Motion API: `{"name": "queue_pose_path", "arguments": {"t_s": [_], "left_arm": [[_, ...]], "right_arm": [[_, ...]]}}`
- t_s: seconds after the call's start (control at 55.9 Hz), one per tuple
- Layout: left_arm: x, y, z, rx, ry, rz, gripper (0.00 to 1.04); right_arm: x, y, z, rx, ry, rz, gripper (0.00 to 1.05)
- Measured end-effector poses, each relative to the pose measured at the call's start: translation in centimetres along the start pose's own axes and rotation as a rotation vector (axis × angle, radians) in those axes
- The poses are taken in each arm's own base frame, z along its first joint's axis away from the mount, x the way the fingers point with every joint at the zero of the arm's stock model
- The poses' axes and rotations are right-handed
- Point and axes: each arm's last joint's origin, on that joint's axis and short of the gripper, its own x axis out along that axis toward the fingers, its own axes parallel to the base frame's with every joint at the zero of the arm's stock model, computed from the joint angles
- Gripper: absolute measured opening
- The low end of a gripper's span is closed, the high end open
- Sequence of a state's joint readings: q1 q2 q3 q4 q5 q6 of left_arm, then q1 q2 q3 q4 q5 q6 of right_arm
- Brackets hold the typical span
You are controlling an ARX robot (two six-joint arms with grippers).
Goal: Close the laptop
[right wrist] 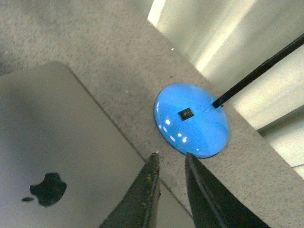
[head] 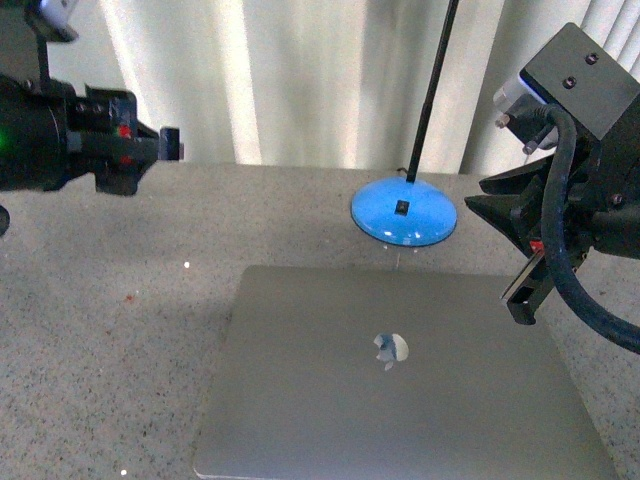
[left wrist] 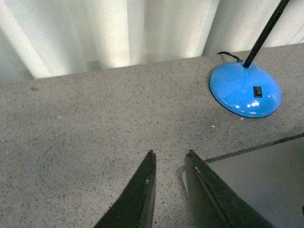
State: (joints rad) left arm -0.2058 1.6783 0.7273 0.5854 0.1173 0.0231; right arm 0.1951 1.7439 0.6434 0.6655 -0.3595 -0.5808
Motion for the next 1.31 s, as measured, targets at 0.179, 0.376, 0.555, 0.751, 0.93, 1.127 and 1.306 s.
{"name": "queue_pose_path", "arguments": {"t_s": [0.179, 0.376, 0.555, 0.751, 0.93, 1.127, 1.306], "left_arm": [[0.1, -0.3, -1.0, -0.012, -0.090, 0.112, 0.48], [-4.4, 1.0, -2.4, -0.041, -0.342, 0.326, 0.16], [-7.8, 1.1, -3.3, -0.039, -0.360, 0.308, 0.04], [-10.7, 1.4, -4.5, -0.042, -0.354, 0.324, 0.04], [-12.9, 1.3, -5.4, -0.041, -0.351, 0.316, 0.04], [-15.0, 1.9, -6.2, -0.043, -0.350, 0.321, 0.04], [-16.5, 1.5, -6.7, -0.043, -0.351, 0.321, 0.04]], "right_arm": [[-0.1, 0.7, -0.9, 0.143, -0.010, -0.282, 0.43], [-4.8, 1.0, -1.7, 0.433, -0.208, -0.654, 0.13], [-8.1, 1.7, -1.8, 0.492, -0.245, -0.646, 0.03], [-10.9, 2.5, -2.3, 0.507, -0.242, -0.651, 0.03], [-13.1, 3.0, -2.1, 0.516, -0.226, -0.643, 0.03], [-15.4, 3.1, -2.3, 0.513, -0.250, -0.650, 0.03], [-16.7, 4.1, -2.5, 0.514, -0.249, -0.650, 0.03]]}}
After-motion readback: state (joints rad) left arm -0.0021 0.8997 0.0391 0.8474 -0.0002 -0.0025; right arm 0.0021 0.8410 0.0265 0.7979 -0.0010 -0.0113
